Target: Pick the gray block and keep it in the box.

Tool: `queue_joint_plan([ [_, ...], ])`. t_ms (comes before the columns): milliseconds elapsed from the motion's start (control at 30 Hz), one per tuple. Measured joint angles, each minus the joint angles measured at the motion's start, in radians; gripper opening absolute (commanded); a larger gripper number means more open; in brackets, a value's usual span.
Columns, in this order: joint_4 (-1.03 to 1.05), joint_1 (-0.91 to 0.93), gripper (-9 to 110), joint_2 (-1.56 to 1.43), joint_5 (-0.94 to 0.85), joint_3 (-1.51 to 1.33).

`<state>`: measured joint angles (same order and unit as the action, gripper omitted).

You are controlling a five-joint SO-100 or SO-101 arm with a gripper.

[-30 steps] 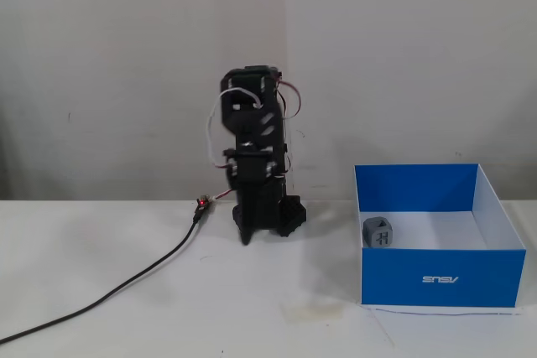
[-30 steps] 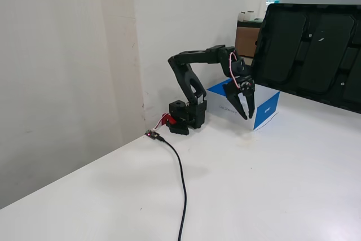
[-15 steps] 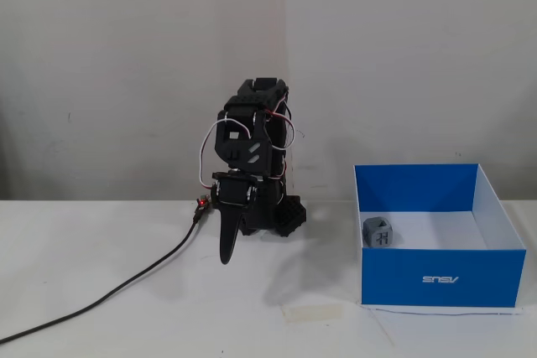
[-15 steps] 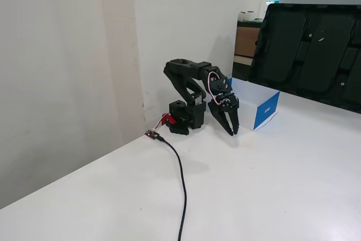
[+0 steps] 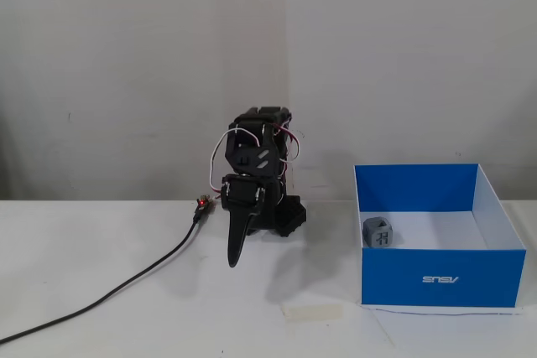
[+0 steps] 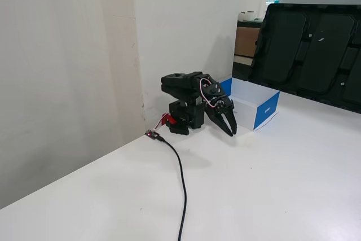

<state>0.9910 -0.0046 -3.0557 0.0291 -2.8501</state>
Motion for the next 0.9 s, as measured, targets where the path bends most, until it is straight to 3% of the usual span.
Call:
queue_joint_plan([
  [267,0.135,-0.06,0,-0.255,0.014,-0.123],
  [900,0.206,-0.052,0,-0.255,0.031,-0.161],
])
